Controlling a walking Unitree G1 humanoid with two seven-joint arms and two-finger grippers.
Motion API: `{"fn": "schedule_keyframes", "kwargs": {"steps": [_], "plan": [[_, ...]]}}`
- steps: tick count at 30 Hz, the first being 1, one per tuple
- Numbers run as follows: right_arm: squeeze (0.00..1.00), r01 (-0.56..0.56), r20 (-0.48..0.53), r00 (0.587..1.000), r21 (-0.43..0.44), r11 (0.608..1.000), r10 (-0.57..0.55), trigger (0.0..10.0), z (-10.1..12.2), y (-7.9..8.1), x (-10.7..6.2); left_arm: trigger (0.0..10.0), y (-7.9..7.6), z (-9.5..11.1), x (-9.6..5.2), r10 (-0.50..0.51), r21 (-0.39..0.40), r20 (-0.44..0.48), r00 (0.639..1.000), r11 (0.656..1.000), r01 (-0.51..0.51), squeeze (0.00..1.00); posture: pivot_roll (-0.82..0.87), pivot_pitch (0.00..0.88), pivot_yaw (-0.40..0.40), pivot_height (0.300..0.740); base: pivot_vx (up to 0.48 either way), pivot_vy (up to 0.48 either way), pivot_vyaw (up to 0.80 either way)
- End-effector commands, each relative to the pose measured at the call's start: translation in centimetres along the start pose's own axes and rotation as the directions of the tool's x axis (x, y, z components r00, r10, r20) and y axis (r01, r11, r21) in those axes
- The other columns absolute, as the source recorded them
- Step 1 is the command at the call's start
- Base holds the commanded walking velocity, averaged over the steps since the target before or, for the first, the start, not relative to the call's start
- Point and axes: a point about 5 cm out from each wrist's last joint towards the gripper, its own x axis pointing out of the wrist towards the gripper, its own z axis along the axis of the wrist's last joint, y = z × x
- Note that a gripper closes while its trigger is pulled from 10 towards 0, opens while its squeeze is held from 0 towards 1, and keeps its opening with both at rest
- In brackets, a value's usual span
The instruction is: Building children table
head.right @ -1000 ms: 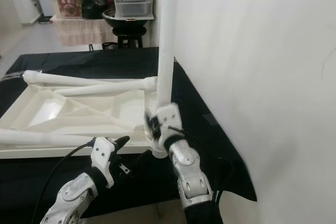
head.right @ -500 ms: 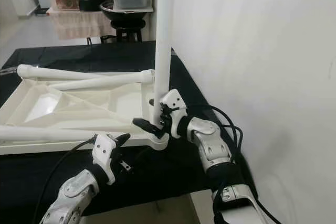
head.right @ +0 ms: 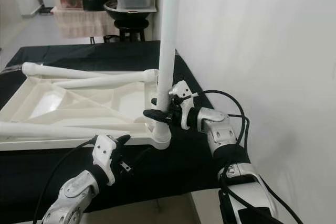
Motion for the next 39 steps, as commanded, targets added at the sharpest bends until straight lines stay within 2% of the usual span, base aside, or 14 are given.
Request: {"fn": "schedule_keyframes", "kwargs": {"steps": [1,8,9,10,11,13,24,25,28,29,32,36,37,39], "plan": [[0.00,-0.015,0.018,1.000,-0.009,1.000,0.015,0.0,0.0,0.3,0.1,10.0,0.1,-0.3,0.0,-0.001,-0.011,-0.017,1.000,1.000,0.001,0.00,-0.01,0.000,-0.067,0.740,0.000,0.000,0.00],[0.00,0.196,0.009,0.980,0.046,0.979,-0.197,0.0,-1.4,0.2,-0.3,10.0,0.2,-0.2,-0.2,-0.001,-0.012,-0.014,1.000,1.000,0.001,0.00,-0.02,0.000,-0.077,0.740,0.000,0.000,0.00],[0.00,0.510,-0.066,0.860,0.157,0.846,-0.506,0.0,-6.5,5.3,1.4,10.0,0.3,-0.1,-0.3,0.002,-0.011,-0.012,1.000,1.000,-0.002,0.00,-0.03,0.000,-0.071,0.740,0.000,0.000,0.00],[0.00,0.510,-0.066,0.860,0.157,0.846,-0.506,0.0,-6.5,5.3,1.4,10.0,0.3,-0.1,-0.3,0.002,-0.011,-0.012,1.000,1.000,-0.002,0.00,-0.03,0.000,-0.071,0.740,0.000,0.000,0.00],[0.00,0.587,-0.130,0.810,0.193,0.786,-0.572,0.0,-8.6,8.8,1.8,10.0,0.3,0.0,-0.4,0.003,-0.011,-0.012,1.000,1.000,-0.003,0.00,-0.03,0.000,-0.071,0.740,0.000,0.000,0.00],[0.00,0.499,0.122,0.862,-0.033,0.866,-0.492,0.0,-4.1,9.9,3.4,10.0,0.5,-0.1,-0.4,0.005,0.005,-0.020,1.000,1.000,-0.005,0.00,-0.05,0.000,-0.058,0.740,0.000,0.000,0.00],[0.00,0.511,-0.003,0.860,-0.021,0.859,-0.511,0.0,-5.3,9.0,3.7,10.0,0.5,-0.1,-0.2,0.010,-0.009,-0.014,1.000,1.000,-0.011,0.00,-0.04,0.000,-0.064,0.740,0.000,0.000,0.00],[0.00,0.494,-0.011,0.870,-0.005,0.870,-0.494,10.0,-5.2,9.3,3.8,10.0,0.5,-0.1,-0.2,0.009,-0.012,-0.015,1.000,1.000,-0.009,0.00,-0.03,0.000,-0.060,0.740,0.000,0.000,0.00],[0.00,0.479,-0.014,0.878,0.006,0.878,-0.479,10.0,-5.2,9.5,3.9,10.0,0.5,-0.1,-0.2,0.008,-0.013,-0.016,1.000,1.000,-0.008,0.00,-0.03,0.000,-0.060,0.740,0.000,0.000,0.00],[1.00,0.430,0.004,0.903,0.017,0.903,-0.430,10.0,-4.9,9.8,4.2,10.0,0.5,-0.1,-0.1,0.007,-0.011,-0.017,1.000,1.000,-0.007,0.00,-0.02,0.000,-0.060,0.740,0.000,0.000,0.00],[1.00,0.396,0.019,0.918,0.030,0.918,-0.396,10.0,-4.6,9.8,4.3,10.0,0.5,-0.2,-0.1,0.007,-0.010,-0.018,1.000,1.000,-0.007,0.00,-0.02,0.000,-0.060,0.740,0.000,0.000,0.00],[1.00,0.285,0.045,0.957,0.048,0.957,-0.287,10.0,-3.2,6.3,3.9,10.0,0.4,-0.3,0.0,0.006,-0.009,-0.022,1.000,1.000,-0.007,0.00,-0.01,0.000,-0.063,0.740,0.000,0.000,0.00],[0.42,0.263,0.036,0.964,0.012,0.965,-0.263,10.0,-2.6,4.9,3.3,10.0,0.3,-0.3,0.1,0.006,-0.011,-0.022,1.000,1.000,-0.006,0.00,-0.01,0.000,-0.064,0.740,0.000,0.000,0.00],[0.42,0.250,0.028,0.968,-0.013,0.968,-0.249,10.0,-2.2,3.9,2.8,10.0,0.3,-0.3,0.1,0.006,-0.012,-0.022,1.000,1.000,-0.006,0.00,-0.01,0.000,-0.064,0.740,0.000,0.000,0.00]]}}
